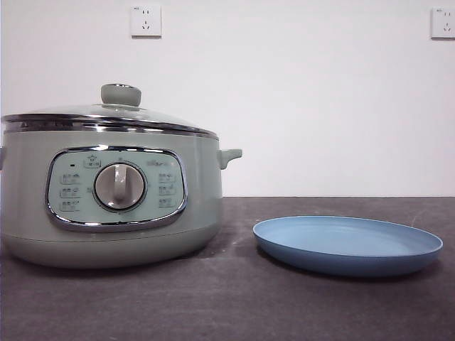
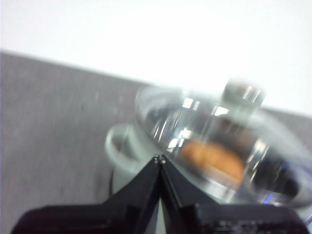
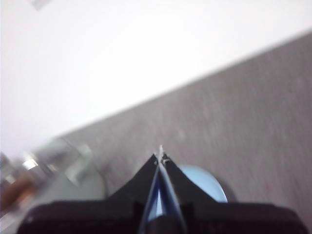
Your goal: Take the potato out from the steamer,put the potato on the plate,close the lid
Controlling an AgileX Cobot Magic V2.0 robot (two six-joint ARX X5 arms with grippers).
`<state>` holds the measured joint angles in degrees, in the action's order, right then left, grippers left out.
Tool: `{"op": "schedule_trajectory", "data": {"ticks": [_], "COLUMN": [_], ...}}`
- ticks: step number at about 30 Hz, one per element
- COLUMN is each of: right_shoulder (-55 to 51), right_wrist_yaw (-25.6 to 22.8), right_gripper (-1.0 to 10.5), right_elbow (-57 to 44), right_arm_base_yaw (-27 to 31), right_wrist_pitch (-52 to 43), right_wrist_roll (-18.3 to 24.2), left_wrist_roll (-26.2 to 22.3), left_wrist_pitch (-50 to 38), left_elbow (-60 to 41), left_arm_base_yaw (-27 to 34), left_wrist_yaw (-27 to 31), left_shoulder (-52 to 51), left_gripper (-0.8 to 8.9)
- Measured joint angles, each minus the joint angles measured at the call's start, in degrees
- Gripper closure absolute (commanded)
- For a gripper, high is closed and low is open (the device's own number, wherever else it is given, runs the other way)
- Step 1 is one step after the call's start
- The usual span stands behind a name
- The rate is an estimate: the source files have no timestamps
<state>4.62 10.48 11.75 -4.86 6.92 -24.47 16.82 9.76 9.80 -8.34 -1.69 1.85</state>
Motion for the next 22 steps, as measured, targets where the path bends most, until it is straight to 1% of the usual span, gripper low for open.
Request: {"op": "schedule_trajectory", "data": {"ticks": [2,4,7,11,13,16,19,22], "right_shoulder": [2.34,5.42,10.56,17.77,21.24,26.82,32.96,39.41], "right_wrist_yaw": [0.00,0.00,0.02,0.39,2.64,7.96,12.96,17.77], "right_gripper": [9.6,9.6,9.6,9.6,9.6,9.6,9.6,9.6], "right_elbow": [5.57,11.54,20.76,33.68,39.69,48.41,56.98,65.26], "right_arm_base_yaw": [0.00,0.00,0.00,0.00,0.00,-0.02,-0.04,-0.15], "right_wrist_pitch": [1.49,3.50,6.62,9.97,11.39,14.69,20.31,27.12], "right_wrist_roll": [0.70,2.64,6.62,12.09,14.93,18.69,21.97,24.61], "left_wrist_roll": [-0.02,-0.13,-0.66,-2.32,-3.28,-4.90,-6.97,-9.55], "left_wrist_pitch": [1.46,2.27,3.08,3.74,4.79,8.15,13.73,21.33], "left_elbow": [4.85,9.73,17.16,27.71,32.85,40.72,48.72,56.72], "left_arm_base_yaw": [0.00,0.00,0.00,0.00,0.00,0.00,0.00,0.00], "left_wrist_yaw": [-0.02,-0.07,-0.81,-3.69,-5.22,-8.00,-11.28,-15.15], "left_shoulder": [0.96,2.67,5.92,11.26,14.43,20.15,26.93,34.34], "left_gripper": [8.20,8.20,8.20,8.20,8.20,8.20,8.20,8.20]}}
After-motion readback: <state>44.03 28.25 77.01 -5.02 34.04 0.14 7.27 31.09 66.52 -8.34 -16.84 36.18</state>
